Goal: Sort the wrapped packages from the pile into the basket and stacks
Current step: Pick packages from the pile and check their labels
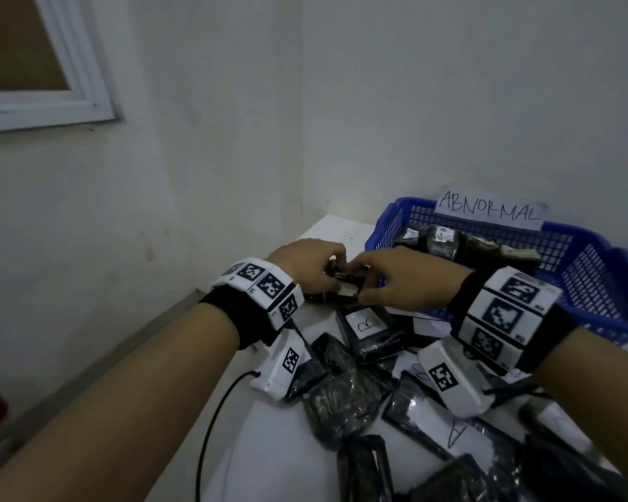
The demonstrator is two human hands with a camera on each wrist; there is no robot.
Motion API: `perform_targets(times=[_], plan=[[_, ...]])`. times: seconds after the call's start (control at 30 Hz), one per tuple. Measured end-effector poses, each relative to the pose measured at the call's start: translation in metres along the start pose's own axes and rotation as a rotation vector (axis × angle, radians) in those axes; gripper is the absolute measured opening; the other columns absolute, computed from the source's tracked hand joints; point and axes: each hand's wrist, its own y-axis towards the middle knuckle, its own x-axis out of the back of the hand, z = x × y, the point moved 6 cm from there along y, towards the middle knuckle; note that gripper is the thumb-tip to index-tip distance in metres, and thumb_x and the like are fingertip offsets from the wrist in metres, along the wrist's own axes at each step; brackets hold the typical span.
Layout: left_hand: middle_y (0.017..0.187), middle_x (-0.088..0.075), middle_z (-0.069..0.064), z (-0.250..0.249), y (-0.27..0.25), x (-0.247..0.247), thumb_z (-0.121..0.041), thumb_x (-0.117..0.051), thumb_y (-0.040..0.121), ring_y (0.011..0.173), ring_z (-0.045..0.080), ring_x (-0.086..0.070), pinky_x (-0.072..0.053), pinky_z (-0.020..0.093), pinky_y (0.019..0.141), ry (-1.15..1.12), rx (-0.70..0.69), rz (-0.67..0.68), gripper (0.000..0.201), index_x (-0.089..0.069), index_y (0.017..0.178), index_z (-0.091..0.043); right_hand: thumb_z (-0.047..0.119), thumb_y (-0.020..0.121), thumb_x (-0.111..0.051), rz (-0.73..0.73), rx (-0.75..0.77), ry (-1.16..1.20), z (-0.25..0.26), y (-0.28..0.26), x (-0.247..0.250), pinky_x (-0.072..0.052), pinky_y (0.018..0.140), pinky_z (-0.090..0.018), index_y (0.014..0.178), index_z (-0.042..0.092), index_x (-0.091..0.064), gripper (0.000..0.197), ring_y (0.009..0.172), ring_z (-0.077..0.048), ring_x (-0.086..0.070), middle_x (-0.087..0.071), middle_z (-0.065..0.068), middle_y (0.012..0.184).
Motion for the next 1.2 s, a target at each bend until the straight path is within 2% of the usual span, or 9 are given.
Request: perform_targets(times=[0.13, 0.2, 0.27, 0.43, 0.57, 0.77, 0.9, 1.03, 1.2], plan=[[0.103, -0.065, -0.005, 0.011, -0.019, 0.031, -0.036, -0.069, 0.088, 0.093, 0.017, -0.060, -0.048, 0.031, 0.080, -0.235, 0.008, -0.122, 0.018, -0.061, 0.102, -0.029, 0.049, 0.093, -0.064, -0.370, 0.009, 0.207, -0.006, -0.017, 0.033, -0.050, 0.084, -0.029, 0.132, 0.026, -0.054, 0.047, 0.089, -0.007, -0.063, -0.067, 0.012, 0.096], [0.099, -0.065, -0.007, 0.015, -0.031, 0.047, -0.036, -0.067, 0.090, 0.089, 0.013, -0.061, -0.047, 0.029, 0.076, -0.382, 0.018, -0.212, 0.012, -0.063, 0.100, -0.031, 0.059, 0.090, -0.061, -0.463, -0.024, 0.312, -0.015, -0.025, 0.041, -0.049, 0.088, -0.032, 0.135, 0.028, -0.051, 0.056, 0.098, -0.008, -0.062, -0.065, 0.012, 0.107], [0.097, -0.066, -0.006, 0.008, -0.040, 0.060, -0.034, -0.067, 0.091, 0.084, 0.013, -0.062, -0.050, 0.031, 0.076, -0.529, -0.023, -0.280, 0.007, -0.063, 0.097, -0.033, 0.065, 0.088, -0.059, -0.447, -0.046, 0.480, -0.023, -0.030, 0.040, -0.050, 0.092, -0.034, 0.141, 0.030, -0.046, 0.065, 0.109, -0.010, -0.061, -0.062, 0.011, 0.121], [0.100, -0.065, 0.002, -0.041, -0.039, 0.069, -0.034, -0.066, 0.093, 0.081, 0.010, -0.068, -0.058, 0.029, 0.076, -0.856, -0.163, -0.315, 0.025, -0.060, 0.115, -0.024, 0.036, 0.092, -0.069, -0.491, 0.028, 0.964, -0.033, -0.054, 0.044, -0.060, 0.087, -0.035, 0.134, 0.024, -0.053, 0.047, 0.109, -0.016, -0.068, -0.069, 0.005, 0.121], [0.118, -0.065, 0.009, -0.084, -0.022, 0.064, -0.043, -0.067, 0.085, 0.099, 0.020, -0.069, -0.056, 0.028, 0.079, -0.994, -0.248, -0.260, 0.042, -0.061, 0.121, -0.022, 0.026, 0.092, -0.069, -0.635, 0.040, 1.123, -0.060, -0.084, 0.054, -0.059, 0.092, -0.045, 0.131, 0.019, -0.055, 0.042, 0.104, -0.019, -0.073, -0.073, 0.000, 0.117], [0.117, -0.071, 0.009, -0.143, 0.002, 0.048, -0.045, -0.072, 0.080, 0.112, 0.037, -0.065, -0.053, 0.048, 0.099, -1.091, -0.362, -0.216, 0.047, -0.063, 0.121, -0.024, 0.025, 0.092, -0.069, -0.696, -0.045, 1.138, -0.101, -0.127, 0.055, -0.059, 0.078, -0.033, 0.128, 0.017, -0.060, 0.038, 0.102, -0.017, -0.073, -0.073, -0.002, 0.117], [0.109, -0.075, 0.007, -0.167, 0.008, 0.042, -0.032, -0.080, 0.078, 0.102, 0.024, -0.072, -0.057, 0.038, 0.092, -1.119, -0.406, -0.225, 0.047, -0.063, 0.120, -0.018, 0.025, 0.094, -0.068, -0.745, -0.074, 1.135, -0.118, -0.142, 0.051, -0.060, 0.076, -0.031, 0.125, 0.014, -0.061, 0.034, 0.099, -0.017, -0.074, -0.074, -0.003, 0.114], [0.102, -0.076, 0.011, -0.183, 0.016, 0.037, -0.013, -0.074, 0.085, 0.090, 0.018, -0.073, -0.058, 0.025, 0.079, -1.096, -0.425, -0.254, 0.034, -0.064, 0.118, -0.008, 0.015, 0.090, -0.074, -0.883, -0.099, 1.081, -0.133, -0.150, 0.053, -0.060, 0.069, -0.029, 0.113, 0.006, -0.067, 0.026, 0.088, -0.018, -0.075, -0.077, -0.005, 0.098], [0.096, -0.078, 0.004, -0.188, 0.030, 0.030, -0.004, -0.070, 0.088, 0.087, 0.015, -0.073, -0.057, 0.026, 0.077, -1.084, -0.448, -0.224, 0.028, -0.065, 0.115, -0.009, 0.020, 0.082, -0.082, -1.015, -0.148, 0.892, -0.143, -0.160, 0.054, -0.051, 0.061, -0.021, 0.099, 0.009, -0.071, 0.022, 0.077, -0.015, -0.071, -0.076, -0.006, 0.087]])
